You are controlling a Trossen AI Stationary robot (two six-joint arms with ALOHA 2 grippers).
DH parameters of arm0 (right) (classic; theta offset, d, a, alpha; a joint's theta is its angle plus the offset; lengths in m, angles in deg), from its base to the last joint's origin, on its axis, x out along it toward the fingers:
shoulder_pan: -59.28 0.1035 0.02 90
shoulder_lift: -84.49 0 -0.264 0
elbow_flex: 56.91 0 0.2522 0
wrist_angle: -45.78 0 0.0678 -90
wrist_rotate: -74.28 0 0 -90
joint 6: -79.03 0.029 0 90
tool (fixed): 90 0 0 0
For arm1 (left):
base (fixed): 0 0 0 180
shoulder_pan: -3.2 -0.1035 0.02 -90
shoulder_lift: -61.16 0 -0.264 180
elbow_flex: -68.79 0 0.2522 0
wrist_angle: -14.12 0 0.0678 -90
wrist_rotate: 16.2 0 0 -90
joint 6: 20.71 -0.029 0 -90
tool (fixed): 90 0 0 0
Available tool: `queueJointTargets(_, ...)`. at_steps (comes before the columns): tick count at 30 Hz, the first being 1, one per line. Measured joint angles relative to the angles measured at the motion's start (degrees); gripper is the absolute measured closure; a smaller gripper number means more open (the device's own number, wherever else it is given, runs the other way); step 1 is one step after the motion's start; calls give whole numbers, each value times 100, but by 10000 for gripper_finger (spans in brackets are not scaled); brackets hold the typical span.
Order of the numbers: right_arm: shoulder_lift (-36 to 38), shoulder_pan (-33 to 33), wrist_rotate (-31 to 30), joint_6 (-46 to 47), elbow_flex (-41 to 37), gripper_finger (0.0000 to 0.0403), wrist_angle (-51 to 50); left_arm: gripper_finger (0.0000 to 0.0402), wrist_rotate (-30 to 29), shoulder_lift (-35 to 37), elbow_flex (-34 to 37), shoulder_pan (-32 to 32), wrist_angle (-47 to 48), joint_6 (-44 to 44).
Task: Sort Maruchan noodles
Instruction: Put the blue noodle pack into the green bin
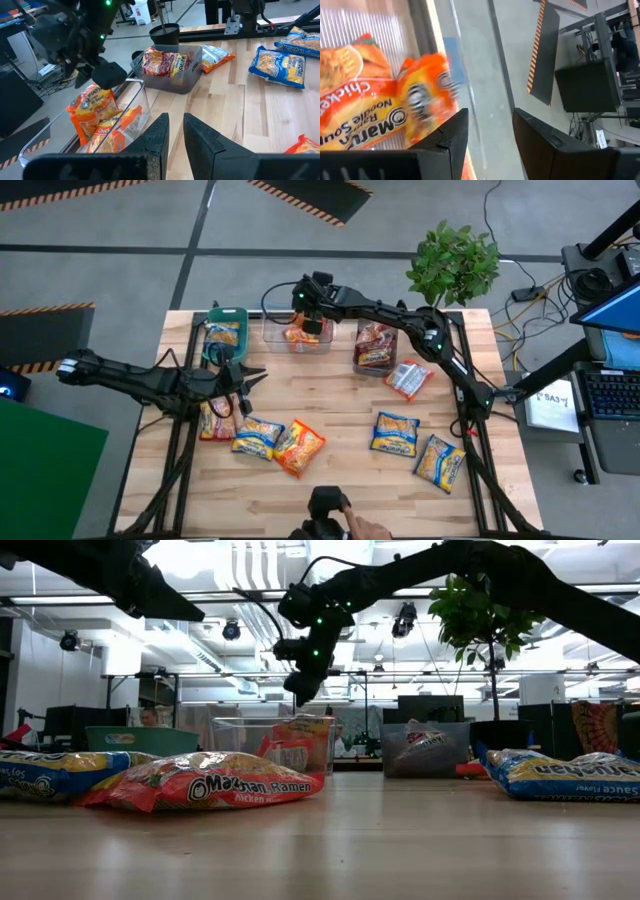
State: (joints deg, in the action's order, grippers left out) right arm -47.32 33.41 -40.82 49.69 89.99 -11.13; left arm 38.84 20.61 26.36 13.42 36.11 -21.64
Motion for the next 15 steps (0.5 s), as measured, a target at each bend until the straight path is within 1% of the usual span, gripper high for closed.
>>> queueJointTargets(4, 15, 26, -10, 35, 186, 259, -22, 361, 0, 0, 17, -2, -4, 0)
queueJointTargets(8, 138, 132, 34, 151, 184, 259, -122, 361, 0, 0, 28, -2, 15, -1)
queueJointTargets(11, 318, 220, 450, 508, 186, 259, -462, 361, 0, 0, 28, -2, 15, 0)
queueJointTargets(15, 574, 367, 1356, 1196, 184, 259, -1006, 361, 0, 0, 28, -1, 13, 0)
